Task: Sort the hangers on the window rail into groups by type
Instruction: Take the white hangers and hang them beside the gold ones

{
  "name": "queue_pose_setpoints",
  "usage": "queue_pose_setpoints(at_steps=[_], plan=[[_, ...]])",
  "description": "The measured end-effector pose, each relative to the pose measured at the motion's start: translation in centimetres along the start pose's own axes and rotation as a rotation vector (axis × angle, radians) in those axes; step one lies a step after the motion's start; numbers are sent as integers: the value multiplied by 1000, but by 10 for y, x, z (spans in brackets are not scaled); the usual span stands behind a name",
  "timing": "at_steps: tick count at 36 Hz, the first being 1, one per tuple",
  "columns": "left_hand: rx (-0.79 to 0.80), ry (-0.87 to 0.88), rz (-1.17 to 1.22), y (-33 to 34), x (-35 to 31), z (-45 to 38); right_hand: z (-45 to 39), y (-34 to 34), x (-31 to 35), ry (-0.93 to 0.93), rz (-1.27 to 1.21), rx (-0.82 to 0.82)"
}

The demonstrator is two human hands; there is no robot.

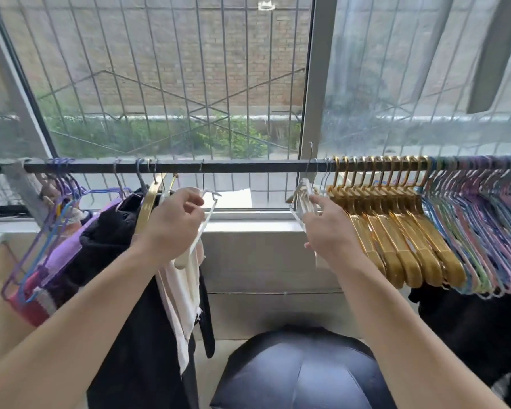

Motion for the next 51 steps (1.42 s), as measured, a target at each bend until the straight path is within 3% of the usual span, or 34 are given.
queue_pose_setpoints(at_steps=[9,15,22,28,31,36,43,47,51], plan=[[63,-23,-15,-1,17,-7,-36,22,-20,109,174,12],[89,-18,-38,6,23,-15,-37,29,-20,82,460,6],[105,-1,-91,14,33,-23,-23,22,-17,72,549,106],[-82,140,-147,17,38,-23,4,10,-13,-21,472,46],[-151,140,-136,17,43,-25,22,19,-14,-58,380,143],[-1,-10,-255,37,59,-36,46,49,-31,-18,341,397],[86,-110,-315,60,87,-25,53,63,-44,23,275,432],[111,-214,-127,68,105,-14,50,60,-49,40,242,412],[57,-210,6,68,108,-2,50,58,-56,73,199,398]])
Point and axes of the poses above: each hand's wrist, its own z-axis away from the middle knuckle, its own y-axis out of the palm, x = y × z, the point moved 5 cm from there along -z, towards the middle knuckle, and after that the axes turned 1 degree about -x, right-handed, at the moved point
